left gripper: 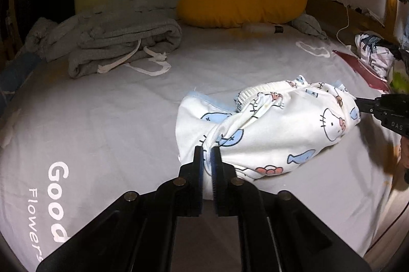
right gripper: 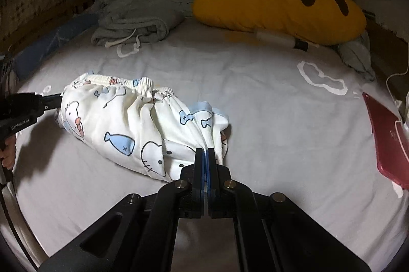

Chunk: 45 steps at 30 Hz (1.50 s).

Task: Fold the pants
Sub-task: 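Fold the held cuffs over onto the pants with both grippers and release, then move both open grippers to the folded pants bundle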

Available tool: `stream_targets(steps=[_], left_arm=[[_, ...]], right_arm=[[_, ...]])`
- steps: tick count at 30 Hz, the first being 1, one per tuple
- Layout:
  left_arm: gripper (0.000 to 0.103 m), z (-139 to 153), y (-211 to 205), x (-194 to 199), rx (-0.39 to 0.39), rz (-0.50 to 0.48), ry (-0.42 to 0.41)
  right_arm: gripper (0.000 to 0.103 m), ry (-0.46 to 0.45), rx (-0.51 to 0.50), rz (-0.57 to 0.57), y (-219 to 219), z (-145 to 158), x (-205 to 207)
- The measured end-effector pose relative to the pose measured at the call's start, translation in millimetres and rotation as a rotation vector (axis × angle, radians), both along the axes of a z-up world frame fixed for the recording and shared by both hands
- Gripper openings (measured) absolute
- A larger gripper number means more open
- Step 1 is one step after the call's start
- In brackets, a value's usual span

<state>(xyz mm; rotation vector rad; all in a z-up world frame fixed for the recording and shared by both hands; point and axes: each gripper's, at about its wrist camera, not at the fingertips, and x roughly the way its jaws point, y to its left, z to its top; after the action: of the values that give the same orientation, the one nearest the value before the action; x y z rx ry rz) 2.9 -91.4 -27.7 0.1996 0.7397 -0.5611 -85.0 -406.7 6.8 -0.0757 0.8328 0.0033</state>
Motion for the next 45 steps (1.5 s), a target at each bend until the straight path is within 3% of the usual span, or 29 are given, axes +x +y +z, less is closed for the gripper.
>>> stream_targets(steps=[5, 9, 14, 15, 16, 20, 23, 26, 29, 34, 37, 45], left_arm=[[0.02, 8, 1, -6, -0.018, 0.005, -0.047], [0.034, 23, 6, -12, -0.096, -0.01, -0.08], [0.032, 46, -8, -9, -0.243, -0.056, -0.078], [0.025, 47, -15, -7, -0.259, -0.074, -0.062], [0.021, 48, -24, -6, -0.266, -0.093, -0.052], [0.021, 36, -53, -3, -0.204, -0.086, -0.046], [0.021, 12, -59, 8, -0.195, -0.056, 0.045], [0.022, -7, -60, 5, -0.167, -0.063, 0.051], [0.021, -11, -62, -2, -0.144, -0.077, 0.018], [0.022, -15, -52, 1, -0.206, -0.076, 0.045], [0.023, -15, -54, 0, -0.196, -0.074, 0.033], [0.024, -16, -56, -2, -0.182, -0.068, 0.017]], right_arm=[[0.0, -0.017, -0.009, -0.053, -6, 1, 2], [0.0, -0.132, 0.013, -0.082, -11, 20, -9], [0.001, -0.252, 0.127, -0.036, 4, 43, -8], [0.001, -0.252, 0.151, -0.017, 9, 43, -4], [0.001, -0.241, 0.167, 0.001, 16, 42, 0], [0.001, -0.174, 0.118, 0.007, 38, 24, 17], [0.001, -0.053, 0.106, -0.014, 39, -4, 29], [0.001, 0.039, 0.182, -0.04, 28, -27, 37], [0.001, 0.027, 0.19, -0.04, 27, -28, 36], [0.003, -0.002, 0.122, -0.038, 38, -30, 31], [0.004, -0.007, 0.089, -0.034, 42, -30, 33], [0.004, 0.006, 0.133, -0.034, 34, -27, 32]])
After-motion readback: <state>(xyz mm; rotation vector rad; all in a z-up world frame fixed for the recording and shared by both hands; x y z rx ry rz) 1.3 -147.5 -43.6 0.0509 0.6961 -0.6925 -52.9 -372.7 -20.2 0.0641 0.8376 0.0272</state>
